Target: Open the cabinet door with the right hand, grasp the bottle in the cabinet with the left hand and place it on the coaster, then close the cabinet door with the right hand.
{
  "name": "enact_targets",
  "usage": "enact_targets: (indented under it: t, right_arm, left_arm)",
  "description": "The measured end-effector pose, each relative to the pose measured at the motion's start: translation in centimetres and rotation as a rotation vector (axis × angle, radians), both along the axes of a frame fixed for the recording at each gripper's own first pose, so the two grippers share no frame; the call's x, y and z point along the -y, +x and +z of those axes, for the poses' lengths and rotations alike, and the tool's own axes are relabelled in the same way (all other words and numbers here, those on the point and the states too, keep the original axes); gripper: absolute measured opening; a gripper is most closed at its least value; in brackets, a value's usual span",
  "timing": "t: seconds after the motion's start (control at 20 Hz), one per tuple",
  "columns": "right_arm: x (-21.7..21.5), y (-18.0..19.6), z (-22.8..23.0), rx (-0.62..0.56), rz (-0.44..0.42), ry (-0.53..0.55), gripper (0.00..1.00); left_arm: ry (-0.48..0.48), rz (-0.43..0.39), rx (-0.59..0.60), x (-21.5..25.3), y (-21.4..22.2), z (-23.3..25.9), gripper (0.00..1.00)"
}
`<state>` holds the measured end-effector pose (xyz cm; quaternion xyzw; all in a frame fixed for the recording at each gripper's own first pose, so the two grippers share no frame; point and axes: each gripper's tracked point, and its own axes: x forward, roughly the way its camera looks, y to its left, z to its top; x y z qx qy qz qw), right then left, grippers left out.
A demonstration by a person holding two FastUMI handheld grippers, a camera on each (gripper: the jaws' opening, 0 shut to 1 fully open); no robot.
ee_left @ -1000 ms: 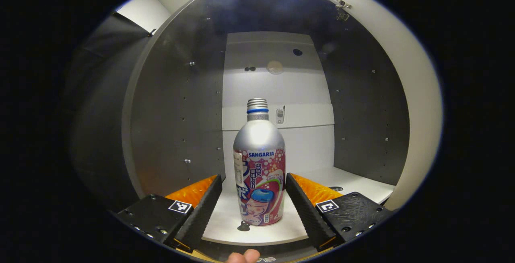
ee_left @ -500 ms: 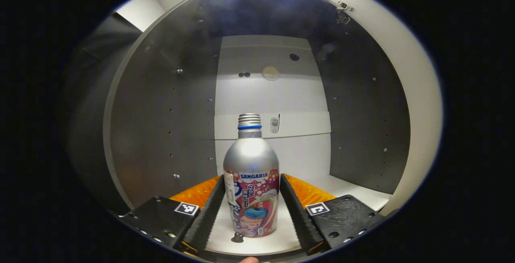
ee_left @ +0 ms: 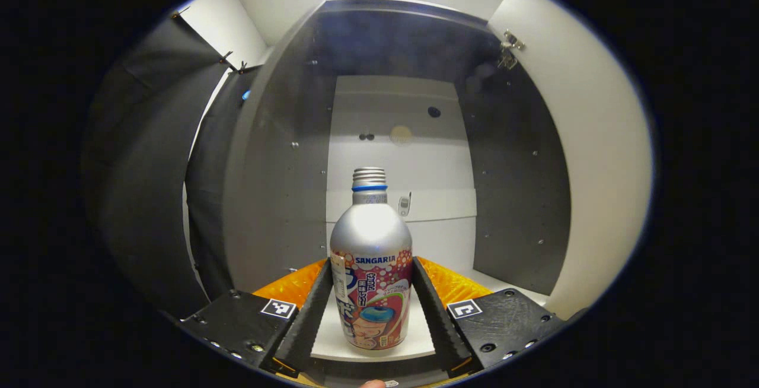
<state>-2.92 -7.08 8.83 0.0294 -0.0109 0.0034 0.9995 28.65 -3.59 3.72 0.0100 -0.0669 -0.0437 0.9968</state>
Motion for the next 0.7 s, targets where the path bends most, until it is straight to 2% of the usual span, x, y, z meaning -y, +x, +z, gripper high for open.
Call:
enact_targets:
  t: [0.05, 0.1, 0.15, 0.2, 0.3, 0.35, 0.4, 0.45, 0.5, 0.55, 0.6, 0.7]
  right_arm:
    - [0.0, 0.0, 0.0, 0.001, 0.001, 0.003, 0.74]
    - [0.0, 0.0, 0.0, 0.003, 0.002, 0.007, 0.74]
    - [0.0, 0.0, 0.0, 0.006, 0.004, 0.010, 0.69]
    - [-0.1, 0.1, 0.0, 0.007, 0.007, 0.011, 0.69]
    - [-0.1, 0.1, 0.0, 0.009, 0.012, 0.010, 0.69]
    - [0.0, 0.0, 0.0, 0.011, 0.011, 0.009, 0.74]
    - [-0.1, 0.0, 0.0, 0.013, 0.011, 0.005, 0.74]
    - [-0.1, 0.0, 0.0, 0.015, 0.012, 0.000, 0.69]
    - [-0.1, 0.0, 0.0, 0.017, 0.012, -0.005, 0.74]
    - [-0.1, 0.0, 0.0, 0.017, 0.013, -0.006, 0.74]
    - [-0.1, 0.0, 0.0, 0.017, 0.015, -0.006, 0.69]
    - [-0.1, 0.1, 0.0, 0.020, 0.018, 0.002, 0.69]
  left_arm:
    - [0.004, -0.002, 0.010, -0.4, -1.5, 0.2, 0.77]
    - [0.011, -0.003, 0.012, -0.8, -3.1, 0.0, 0.77]
    - [0.018, 0.001, 0.013, -1.2, -4.8, -0.5, 0.77]
    - [0.026, 0.016, 0.011, -1.8, -6.5, -1.2, 0.77]
    - [0.050, 0.087, 0.020, -4.1, -9.9, -3.0, 0.77]
    - [0.072, 0.122, 0.020, -5.2, -11.4, -4.2, 0.77]
    - [0.096, 0.154, 0.008, -6.2, -13.1, -5.7, 0.77]
    - [0.122, 0.181, -0.012, -7.0, -14.4, -7.7, 0.77]
    - [0.144, 0.204, -0.037, -7.7, -15.7, -9.8, 0.77]
    - [0.153, 0.225, -0.065, -8.6, -16.8, -12.1, 0.77]
    - [0.151, 0.243, -0.093, -9.2, -17.8, -14.2, 0.77]
    - [0.137, 0.298, -0.141, -10.7, -19.3, -18.2, 0.77]
